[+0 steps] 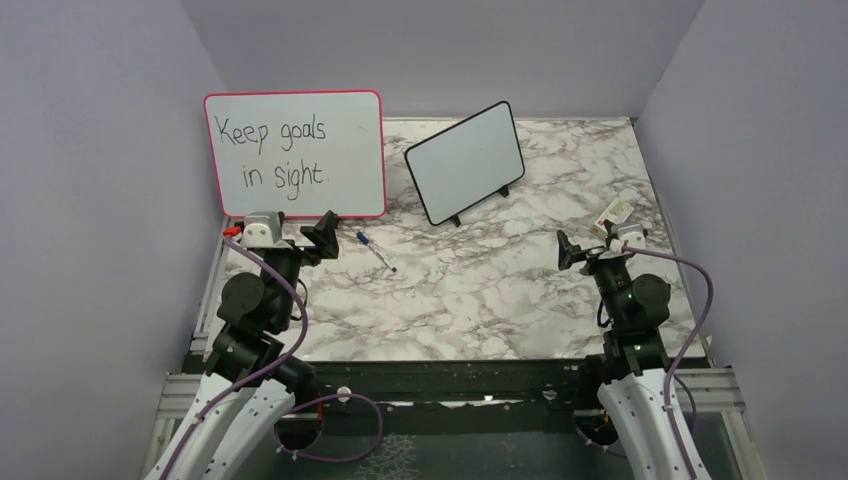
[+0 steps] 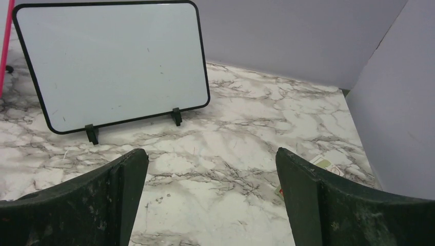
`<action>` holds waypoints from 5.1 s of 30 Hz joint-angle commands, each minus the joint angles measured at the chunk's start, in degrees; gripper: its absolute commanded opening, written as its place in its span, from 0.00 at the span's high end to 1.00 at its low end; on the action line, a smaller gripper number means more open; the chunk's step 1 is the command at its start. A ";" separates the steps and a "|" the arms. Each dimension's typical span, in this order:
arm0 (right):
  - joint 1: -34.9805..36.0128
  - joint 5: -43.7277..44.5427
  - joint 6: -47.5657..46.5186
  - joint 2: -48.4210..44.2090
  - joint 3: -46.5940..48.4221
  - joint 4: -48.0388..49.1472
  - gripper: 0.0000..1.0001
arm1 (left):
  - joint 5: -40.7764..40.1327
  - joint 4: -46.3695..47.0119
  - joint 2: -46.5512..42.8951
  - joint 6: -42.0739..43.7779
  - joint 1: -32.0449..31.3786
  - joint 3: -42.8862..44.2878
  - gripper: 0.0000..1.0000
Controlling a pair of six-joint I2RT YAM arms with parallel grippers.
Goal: Write a sentence on the whiteboard
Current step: Move the whiteboard to the center of the board.
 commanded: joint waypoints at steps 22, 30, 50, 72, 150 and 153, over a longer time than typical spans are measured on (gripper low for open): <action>-0.17 -2.48 16.87 18.90 14.06 -11.42 0.00 | 4.31 -4.49 0.90 -2.22 -0.14 -0.01 0.01; -0.18 -11.94 17.21 30.76 14.54 -3.83 0.00 | 5.94 -4.36 1.92 -0.60 -0.14 -0.51 0.01; 15.08 -12.22 9.46 68.64 26.11 12.89 0.06 | 7.09 -3.33 3.46 1.37 -1.14 -1.57 0.01; 27.65 5.65 8.71 89.71 43.76 10.49 0.55 | 7.26 -2.22 3.77 1.73 -1.25 -1.92 0.01; 49.51 30.62 30.23 64.74 15.02 2.93 0.71 | 9.51 -5.37 8.48 -3.42 -1.52 -0.15 0.01; 49.52 30.80 30.38 61.83 14.86 1.49 0.57 | 9.05 -6.32 10.69 -4.70 -1.49 0.70 0.01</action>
